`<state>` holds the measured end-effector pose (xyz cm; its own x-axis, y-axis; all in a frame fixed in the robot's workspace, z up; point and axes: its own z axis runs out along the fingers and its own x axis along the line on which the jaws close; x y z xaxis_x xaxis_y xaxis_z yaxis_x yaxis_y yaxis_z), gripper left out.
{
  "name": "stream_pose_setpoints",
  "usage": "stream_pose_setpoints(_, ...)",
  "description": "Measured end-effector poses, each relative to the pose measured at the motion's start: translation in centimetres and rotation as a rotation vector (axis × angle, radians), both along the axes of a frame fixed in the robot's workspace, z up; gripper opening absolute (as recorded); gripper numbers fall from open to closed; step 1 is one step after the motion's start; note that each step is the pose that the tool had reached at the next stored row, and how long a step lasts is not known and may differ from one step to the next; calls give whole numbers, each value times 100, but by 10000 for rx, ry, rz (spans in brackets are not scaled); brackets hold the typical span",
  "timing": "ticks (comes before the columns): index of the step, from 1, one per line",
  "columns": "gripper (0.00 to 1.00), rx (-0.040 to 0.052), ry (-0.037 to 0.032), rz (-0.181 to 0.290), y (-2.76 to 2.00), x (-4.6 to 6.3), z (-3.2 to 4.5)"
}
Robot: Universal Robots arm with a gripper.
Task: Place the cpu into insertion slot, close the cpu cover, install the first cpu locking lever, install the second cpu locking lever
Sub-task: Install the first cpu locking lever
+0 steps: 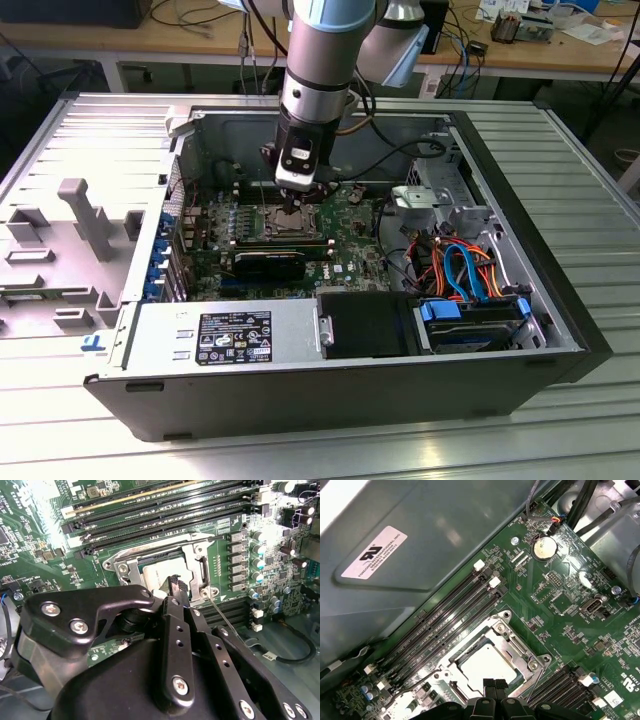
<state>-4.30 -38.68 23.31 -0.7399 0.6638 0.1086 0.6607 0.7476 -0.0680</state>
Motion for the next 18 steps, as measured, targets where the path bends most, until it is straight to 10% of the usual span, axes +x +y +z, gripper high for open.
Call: stream_pose_setpoints(18,11,0,0,375,0,0,0)
